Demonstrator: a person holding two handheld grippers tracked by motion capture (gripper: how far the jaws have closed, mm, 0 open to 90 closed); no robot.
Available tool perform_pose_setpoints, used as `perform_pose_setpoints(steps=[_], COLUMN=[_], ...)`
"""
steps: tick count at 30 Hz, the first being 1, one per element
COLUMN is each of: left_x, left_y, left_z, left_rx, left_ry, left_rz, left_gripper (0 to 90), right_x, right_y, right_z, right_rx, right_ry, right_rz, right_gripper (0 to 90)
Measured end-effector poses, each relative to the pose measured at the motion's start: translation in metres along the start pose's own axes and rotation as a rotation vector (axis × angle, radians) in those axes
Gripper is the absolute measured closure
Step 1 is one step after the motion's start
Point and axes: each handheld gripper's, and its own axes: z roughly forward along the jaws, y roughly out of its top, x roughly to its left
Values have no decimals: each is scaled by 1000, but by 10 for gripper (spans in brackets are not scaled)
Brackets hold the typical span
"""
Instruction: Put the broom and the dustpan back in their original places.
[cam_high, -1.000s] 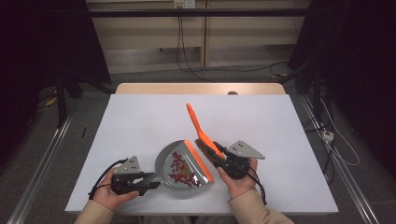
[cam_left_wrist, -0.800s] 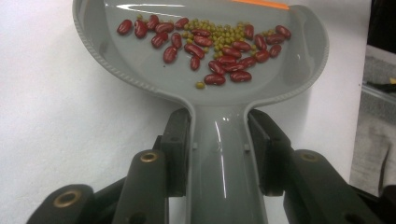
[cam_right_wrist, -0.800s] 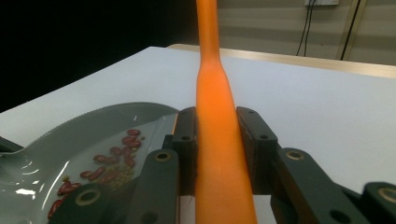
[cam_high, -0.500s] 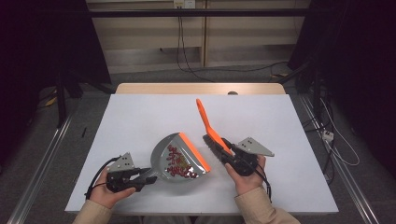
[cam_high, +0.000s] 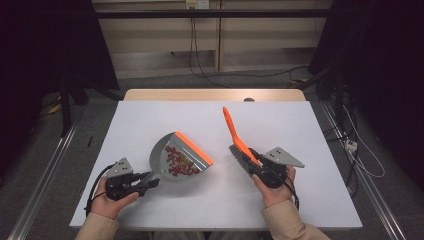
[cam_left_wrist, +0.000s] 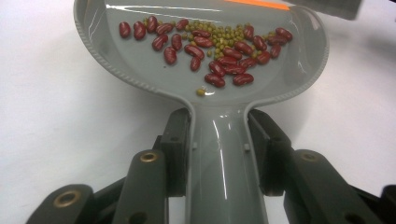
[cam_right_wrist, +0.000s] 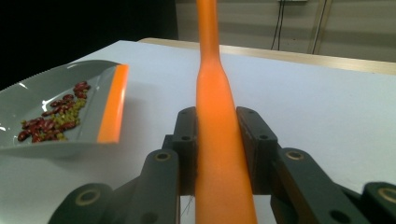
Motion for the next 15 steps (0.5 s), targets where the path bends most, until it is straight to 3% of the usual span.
perform_pose_setpoints(steps=[15], left_x=[16], left_y=[-5], left_z=[1], left_rx=[21], left_ry=[171], left_rz=[-93], left_gripper=[628], right_x=[-24], right_y=[-4], right_z=[-14], right_rx=[6], right_ry=[-56], right_rz=[16], right_gripper=[710])
